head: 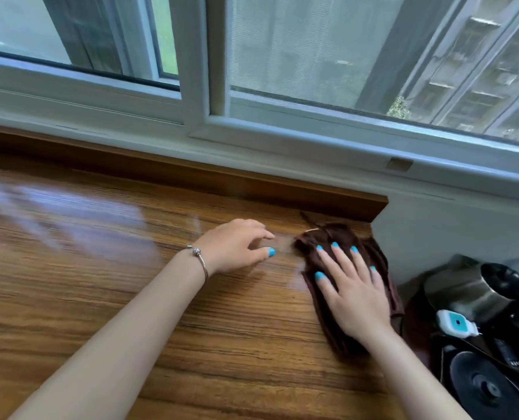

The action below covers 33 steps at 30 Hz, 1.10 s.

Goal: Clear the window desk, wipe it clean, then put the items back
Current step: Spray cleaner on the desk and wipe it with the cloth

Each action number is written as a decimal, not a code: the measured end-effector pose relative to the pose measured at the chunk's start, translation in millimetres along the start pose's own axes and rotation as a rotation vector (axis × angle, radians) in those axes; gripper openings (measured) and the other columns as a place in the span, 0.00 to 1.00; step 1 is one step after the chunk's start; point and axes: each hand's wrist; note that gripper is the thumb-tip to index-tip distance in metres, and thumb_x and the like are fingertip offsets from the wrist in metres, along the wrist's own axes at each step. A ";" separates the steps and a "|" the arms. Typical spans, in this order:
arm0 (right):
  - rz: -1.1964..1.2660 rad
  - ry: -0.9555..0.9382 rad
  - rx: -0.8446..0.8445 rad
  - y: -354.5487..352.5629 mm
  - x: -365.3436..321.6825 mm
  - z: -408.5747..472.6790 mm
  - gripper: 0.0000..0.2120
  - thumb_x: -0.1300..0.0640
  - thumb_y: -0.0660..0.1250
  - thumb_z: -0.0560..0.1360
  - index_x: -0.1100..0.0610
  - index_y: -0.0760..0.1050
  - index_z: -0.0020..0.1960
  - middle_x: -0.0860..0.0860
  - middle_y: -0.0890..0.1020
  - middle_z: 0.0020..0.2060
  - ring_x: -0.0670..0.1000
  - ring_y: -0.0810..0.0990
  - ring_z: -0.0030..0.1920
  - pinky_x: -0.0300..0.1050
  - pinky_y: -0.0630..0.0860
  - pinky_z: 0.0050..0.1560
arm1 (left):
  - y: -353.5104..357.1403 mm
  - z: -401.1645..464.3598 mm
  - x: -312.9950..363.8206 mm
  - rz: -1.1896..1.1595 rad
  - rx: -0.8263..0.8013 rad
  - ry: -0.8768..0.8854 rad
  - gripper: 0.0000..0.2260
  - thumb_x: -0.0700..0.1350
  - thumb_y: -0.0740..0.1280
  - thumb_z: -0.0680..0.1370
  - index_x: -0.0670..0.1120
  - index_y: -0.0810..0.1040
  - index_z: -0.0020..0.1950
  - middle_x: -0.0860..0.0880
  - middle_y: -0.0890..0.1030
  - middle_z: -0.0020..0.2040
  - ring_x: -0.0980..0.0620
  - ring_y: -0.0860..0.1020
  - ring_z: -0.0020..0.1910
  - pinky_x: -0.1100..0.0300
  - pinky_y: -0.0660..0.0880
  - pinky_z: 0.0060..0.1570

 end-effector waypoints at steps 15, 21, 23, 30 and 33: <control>0.140 -0.004 -0.003 12.3 -324.9 69.4 0.27 0.39 0.48 0.80 0.36 0.51 0.78 0.43 0.53 0.80 0.53 0.45 0.80 0.61 0.43 0.75 | -65.7 -88.0 -186.0 0.037 0.033 0.014 0.22 0.60 0.49 0.80 0.50 0.76 0.60 0.50 0.77 0.62 0.50 0.70 0.65 0.54 0.64 0.66; 0.125 0.140 -0.034 8.1 -257.8 77.3 0.24 0.32 0.47 0.79 0.26 0.49 0.74 0.41 0.55 0.79 0.51 0.45 0.80 0.66 0.41 0.74 | -96.7 -109.0 -229.3 -0.090 0.149 0.004 0.31 0.66 0.40 0.73 0.48 0.76 0.46 0.51 0.78 0.48 0.50 0.74 0.53 0.50 0.70 0.57; 0.138 0.450 -0.040 -1.8 -182.8 73.3 0.23 0.32 0.49 0.79 0.26 0.52 0.73 0.41 0.55 0.79 0.52 0.45 0.80 0.70 0.43 0.73 | -99.3 -108.9 -230.4 -0.098 0.136 0.010 0.31 0.66 0.40 0.73 0.49 0.76 0.46 0.51 0.78 0.48 0.50 0.74 0.53 0.50 0.70 0.57; 0.177 0.804 -0.030 -10.6 -155.0 69.3 0.24 0.35 0.49 0.80 0.31 0.52 0.76 0.41 0.50 0.80 0.55 0.45 0.80 0.71 0.44 0.73 | -79.2 -93.8 -213.4 0.008 0.005 0.045 0.18 0.59 0.52 0.81 0.52 0.74 0.63 0.54 0.74 0.63 0.52 0.68 0.66 0.56 0.64 0.66; 0.100 0.414 -0.019 5.8 -224.1 72.2 0.25 0.32 0.49 0.79 0.29 0.51 0.75 0.39 0.53 0.79 0.54 0.47 0.80 0.68 0.44 0.73 | -73.3 -73.0 -190.5 0.102 0.015 0.108 0.20 0.57 0.57 0.80 0.53 0.68 0.71 0.54 0.67 0.71 0.53 0.63 0.71 0.59 0.60 0.70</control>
Point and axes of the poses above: each hand's wrist, its own z-axis towards the middle knuckle, its own y-axis out of the palm, x = y × z
